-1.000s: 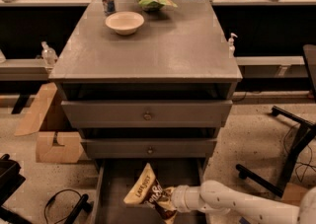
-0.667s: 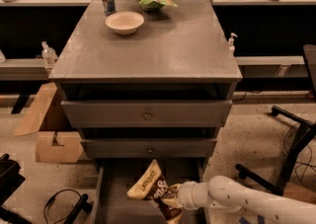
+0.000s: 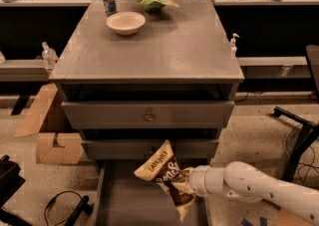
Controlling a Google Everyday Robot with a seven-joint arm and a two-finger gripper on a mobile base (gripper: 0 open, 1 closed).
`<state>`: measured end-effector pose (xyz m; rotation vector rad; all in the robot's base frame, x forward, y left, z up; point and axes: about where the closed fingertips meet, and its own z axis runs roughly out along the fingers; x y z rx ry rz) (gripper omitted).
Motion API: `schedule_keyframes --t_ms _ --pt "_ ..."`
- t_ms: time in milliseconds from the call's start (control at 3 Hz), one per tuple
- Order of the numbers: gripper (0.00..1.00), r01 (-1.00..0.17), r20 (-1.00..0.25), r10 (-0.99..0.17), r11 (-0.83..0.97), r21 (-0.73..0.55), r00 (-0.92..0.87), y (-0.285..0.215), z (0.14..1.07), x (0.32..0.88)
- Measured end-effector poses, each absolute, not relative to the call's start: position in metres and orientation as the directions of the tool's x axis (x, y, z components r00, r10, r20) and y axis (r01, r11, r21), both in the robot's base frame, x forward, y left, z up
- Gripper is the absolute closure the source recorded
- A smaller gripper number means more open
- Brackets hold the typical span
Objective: Pick brown chip bag from bottom drawer and place on counter
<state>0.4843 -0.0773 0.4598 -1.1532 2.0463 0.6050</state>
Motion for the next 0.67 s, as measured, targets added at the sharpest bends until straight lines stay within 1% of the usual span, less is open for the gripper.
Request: schedule_keyframes --t_ms 333,667 --pt "1.0 -0.864 -0.769 -0.531 0.501 0.053 -0.355 -0.074 0.46 0.486" --pt "1.0 -0.856 -0.793 -0.494 0.513 0.067 -0.358 -0.069 0.484 0.489"
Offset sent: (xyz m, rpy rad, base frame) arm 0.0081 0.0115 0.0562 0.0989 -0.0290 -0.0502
